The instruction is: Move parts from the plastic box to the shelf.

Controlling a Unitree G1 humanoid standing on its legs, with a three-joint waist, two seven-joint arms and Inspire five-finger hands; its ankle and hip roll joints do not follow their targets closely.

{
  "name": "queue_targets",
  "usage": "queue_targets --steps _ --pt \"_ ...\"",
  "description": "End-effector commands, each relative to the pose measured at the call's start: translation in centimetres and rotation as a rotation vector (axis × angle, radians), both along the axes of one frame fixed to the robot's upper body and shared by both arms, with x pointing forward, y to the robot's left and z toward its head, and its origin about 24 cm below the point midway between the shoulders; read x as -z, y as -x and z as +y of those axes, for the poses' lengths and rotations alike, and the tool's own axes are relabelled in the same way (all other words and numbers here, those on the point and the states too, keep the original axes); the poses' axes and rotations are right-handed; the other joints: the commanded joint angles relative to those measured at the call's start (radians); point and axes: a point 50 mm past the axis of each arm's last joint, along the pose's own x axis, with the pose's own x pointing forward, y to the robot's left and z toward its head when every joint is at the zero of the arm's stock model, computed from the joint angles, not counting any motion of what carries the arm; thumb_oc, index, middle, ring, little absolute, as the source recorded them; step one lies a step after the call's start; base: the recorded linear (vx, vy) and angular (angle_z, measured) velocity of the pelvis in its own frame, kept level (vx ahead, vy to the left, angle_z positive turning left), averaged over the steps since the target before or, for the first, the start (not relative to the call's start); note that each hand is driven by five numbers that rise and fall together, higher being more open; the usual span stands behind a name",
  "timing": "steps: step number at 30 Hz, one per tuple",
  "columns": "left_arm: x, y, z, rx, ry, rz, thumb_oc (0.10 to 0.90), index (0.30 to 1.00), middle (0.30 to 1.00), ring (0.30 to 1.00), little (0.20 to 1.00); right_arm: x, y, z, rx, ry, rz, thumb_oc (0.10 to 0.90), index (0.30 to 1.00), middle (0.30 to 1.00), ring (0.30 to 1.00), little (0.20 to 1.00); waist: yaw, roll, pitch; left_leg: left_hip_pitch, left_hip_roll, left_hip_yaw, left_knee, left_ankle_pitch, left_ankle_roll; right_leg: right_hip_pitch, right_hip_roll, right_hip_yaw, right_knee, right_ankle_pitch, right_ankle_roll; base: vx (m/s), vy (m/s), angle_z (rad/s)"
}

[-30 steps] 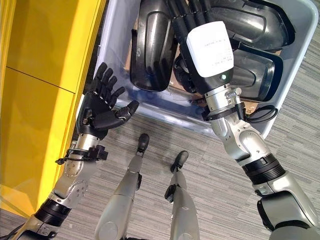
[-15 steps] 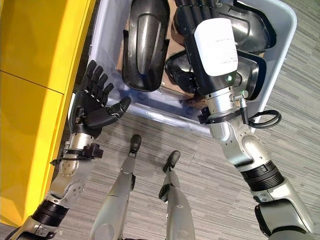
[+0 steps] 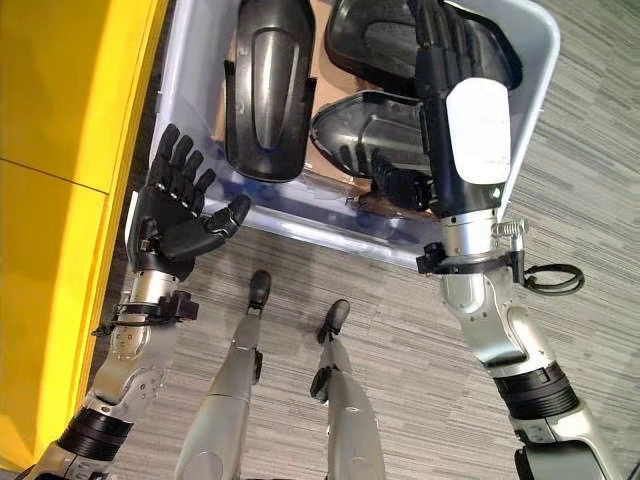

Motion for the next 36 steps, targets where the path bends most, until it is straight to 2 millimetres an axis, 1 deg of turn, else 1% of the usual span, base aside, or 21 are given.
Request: queue_targets --steps 1,6,7,10,11,12,13,15,17,22,28,30,32,33,34,36 --pt "-0.8 1.7 1.5 -0.047 -0.028 -0.070 0.900 1.000 1.000 1.000 1.000 -3.3 2.1 0.3 -0.236 -0.211 -0.146 0.900 1.000 1.000 1.000 1.000 -0.014 -0.070 -0.091 0.009 0.048 0.065 0.069 -0.123 -0.014 0.189 -0.080 0.087 -0.004 -0.111 0.088 0.00 -0.013 -0.10" --pt "-0.6 2.0 2.3 -0.066 -0.045 -0.047 0.900 1.000 1.000 1.000 1.000 -2.9 2.7 -0.5 -0.350 -0.334 -0.082 0.900 1.000 1.000 1.000 1.000 -0.018 -0.082 -0.086 0.015 0.055 0.068 0.073 -0.127 -0.017 0.195 -0.076 0.089 -0.003 -0.111 0.086 0.00 -0.004 -0.01" --pt "-0.5 2.1 2.5 -0.071 -0.047 -0.043 0.900 1.000 1.000 1.000 1.000 -2.8 2.8 -0.6 -0.368 -0.352 -0.066 0.900 1.000 1.000 1.000 1.000 -0.019 -0.083 -0.086 0.011 0.054 0.068 0.071 -0.120 -0.015 0.191 -0.076 0.088 -0.003 -0.107 0.086 0.00 0.000 0.00" --pt "-0.4 2.3 3.0 -0.083 -0.065 -0.022 0.900 1.000 1.000 1.000 1.000 -2.4 2.8 -0.7 -0.470 -0.418 0.021 0.900 1.000 1.000 1.000 1.000 -0.018 -0.092 -0.083 0.019 0.057 0.071 0.074 -0.125 -0.016 0.198 -0.074 0.089 0.000 -0.109 0.085 0.00 0.000 0.00" --pt "-0.4 2.3 3.0 -0.083 -0.064 -0.022 0.900 1.000 1.000 1.000 1.000 -2.4 2.8 -0.7 -0.470 -0.418 0.021 0.900 1.000 1.000 1.000 1.000 -0.018 -0.092 -0.083 0.019 0.057 0.071 0.074 -0.125 -0.016 0.197 -0.074 0.089 0.000 -0.109 0.085 0.00 0.000 0.00" --pt "-0.4 2.4 3.1 -0.086 -0.072 -0.015 0.900 1.000 1.000 1.000 1.000 -2.3 2.7 -0.8 -0.517 -0.463 0.068 0.900 1.000 1.000 1.000 1.000 -0.015 -0.096 -0.079 0.021 0.059 0.073 0.074 -0.124 -0.016 0.198 -0.072 0.089 -0.001 -0.108 0.085 0.00 0.000 0.00" --pt "-0.4 2.4 3.1 -0.086 -0.072 -0.015 0.900 1.000 1.000 1.000 1.000 -2.3 2.7 -0.8 -0.518 -0.463 0.068 0.900 1.000 1.000 1.000 1.000 -0.016 -0.096 -0.079 0.021 0.059 0.073 0.074 -0.124 -0.016 0.199 -0.072 0.089 -0.001 -0.108 0.085 0.00 0.000 0.00" --pt "-0.4 2.5 3.3 -0.088 -0.079 -0.006 0.900 1.000 1.000 1.000 1.000 -2.5 2.5 -0.7 -0.588 -0.490 0.125 0.900 1.000 1.000 1.000 1.000 -0.011 -0.100 -0.074 0.024 0.060 0.072 0.073 -0.121 -0.016 0.201 -0.071 0.087 0.000 -0.107 0.084 0.00 0.000 0.00" --pt "-0.4 2.5 3.3 -0.085 -0.084 -0.003 0.900 1.000 1.000 1.000 1.000 -2.6 2.4 -0.6 -0.610 -0.493 0.139 0.900 1.000 1.000 1.000 1.000 -0.009 -0.101 -0.072 0.026 0.060 0.073 0.072 -0.120 -0.016 0.202 -0.071 0.088 0.000 -0.106 0.084 0.00 0.000 0.00" --pt "-0.6 2.7 3.3 -0.076 -0.091 -0.006 0.900 1.000 1.000 1.000 1.000 -3.4 2.0 -0.6 -0.638 -0.483 0.171 0.900 1.000 1.000 1.000 1.000 -0.003 -0.100 -0.066 0.027 0.062 0.072 0.073 -0.119 -0.016 0.204 -0.072 0.083 0.004 -0.105 0.084 0.00 0.000 0.00" --pt "-0.7 2.5 3.1 -0.063 -0.088 -0.004 0.900 1.000 1.000 1.000 1.000 -3.8 0.8 -0.4 -0.656 -0.500 0.226 0.900 1.000 1.000 1.000 1.000 0.008 -0.098 -0.057 0.028 0.062 0.069 0.073 -0.118 -0.016 0.205 -0.071 0.080 0.006 -0.105 0.082 0.00 0.000 0.00" --pt "-0.6 2.5 2.9 -0.052 -0.089 -0.001 0.900 1.000 1.000 1.000 1.000 -3.8 0.1 -0.6 -0.627 -0.497 0.242 0.900 1.000 1.000 1.000 1.000 0.014 -0.097 -0.053 0.026 0.061 0.069 0.077 -0.118 -0.015 0.207 -0.072 0.078 0.007 -0.105 0.082 0.00 0.000 0.00" --pt "-0.6 2.4 2.5 -0.030 -0.082 0.000 0.900 1.000 1.000 1.000 1.000 -3.6 -1.1 -0.7 -0.593 -0.506 0.272 0.900 1.000 1.000 1.000 1.000 0.023 -0.095 -0.046 0.025 0.060 0.069 0.078 -0.119 -0.014 0.210 -0.071 0.076 0.007 -0.104 0.082 0.00 0.000 0.00" --pt "-0.6 2.4 2.6 -0.031 -0.082 0.000 0.900 1.000 1.000 1.000 1.000 -3.7 -1.2 -0.7 -0.594 -0.506 0.272 0.900 1.000 1.000 1.000 1.000 0.022 -0.095 -0.046 0.025 0.060 0.069 0.078 -0.119 -0.014 0.210 -0.071 0.076 0.007 -0.104 0.082 0.00 0.000 0.00" --pt "-0.6 2.4 2.5 -0.026 -0.078 0.001 0.900 1.000 1.000 1.000 1.000 -3.5 -1.7 -0.9 -0.563 -0.509 0.283 0.900 1.000 1.000 1.000 1.000 0.025 -0.094 -0.044 0.024 0.060 0.068 0.079 -0.120 -0.014 0.210 -0.071 0.076 0.008 -0.105 0.082 0.00 0.000 0.00" --pt "-0.6 2.4 2.3 -0.020 -0.074 -0.001 0.900 1.000 1.000 1.000 1.000 -3.6 -2.1 -0.9 -0.557 -0.515 0.285 0.900 1.000 1.000 1.000 1.000 0.030 -0.092 -0.041 0.023 0.058 0.067 0.080 -0.120 -0.014 0.209 -0.070 0.076 0.008 -0.104 0.081 0.00 0.000 0.00"
